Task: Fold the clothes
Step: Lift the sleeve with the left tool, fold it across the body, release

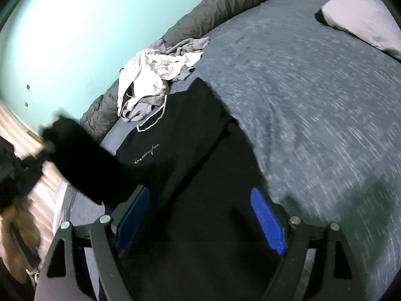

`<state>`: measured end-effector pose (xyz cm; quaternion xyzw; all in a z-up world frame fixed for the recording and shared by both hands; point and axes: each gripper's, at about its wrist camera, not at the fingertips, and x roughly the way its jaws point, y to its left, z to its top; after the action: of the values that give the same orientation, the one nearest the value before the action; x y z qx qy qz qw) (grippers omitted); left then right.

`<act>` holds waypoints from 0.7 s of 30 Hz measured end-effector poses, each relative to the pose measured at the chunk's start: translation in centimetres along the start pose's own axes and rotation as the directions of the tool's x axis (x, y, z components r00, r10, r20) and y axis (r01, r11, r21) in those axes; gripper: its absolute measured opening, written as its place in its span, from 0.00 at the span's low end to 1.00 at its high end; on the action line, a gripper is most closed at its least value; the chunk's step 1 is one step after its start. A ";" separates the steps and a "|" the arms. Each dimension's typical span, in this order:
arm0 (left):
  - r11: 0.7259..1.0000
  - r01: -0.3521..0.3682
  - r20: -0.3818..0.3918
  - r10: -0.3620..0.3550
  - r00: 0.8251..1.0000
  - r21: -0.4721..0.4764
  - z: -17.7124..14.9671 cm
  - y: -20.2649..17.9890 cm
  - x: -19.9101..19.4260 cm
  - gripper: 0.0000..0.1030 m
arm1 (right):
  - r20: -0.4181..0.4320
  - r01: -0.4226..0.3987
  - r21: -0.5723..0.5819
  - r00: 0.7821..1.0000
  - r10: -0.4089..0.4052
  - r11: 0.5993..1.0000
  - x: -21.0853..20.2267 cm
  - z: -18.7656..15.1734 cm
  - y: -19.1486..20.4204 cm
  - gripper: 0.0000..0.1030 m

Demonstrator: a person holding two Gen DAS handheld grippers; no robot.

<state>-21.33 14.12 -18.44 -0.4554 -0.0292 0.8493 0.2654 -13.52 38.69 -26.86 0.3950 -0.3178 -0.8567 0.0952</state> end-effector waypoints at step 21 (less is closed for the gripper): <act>0.941 -0.200 -0.030 0.200 0.979 -0.273 -11.0 12.5 -2.0 0.42 | -0.131 -0.050 0.021 0.990 0.052 0.999 4.0 -0.9 -0.1 0.82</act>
<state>-17.08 0.29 -26.98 -0.4892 -0.1002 0.8591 0.1120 -15.50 36.66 -29.80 0.4431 -0.3284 -0.8232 0.1343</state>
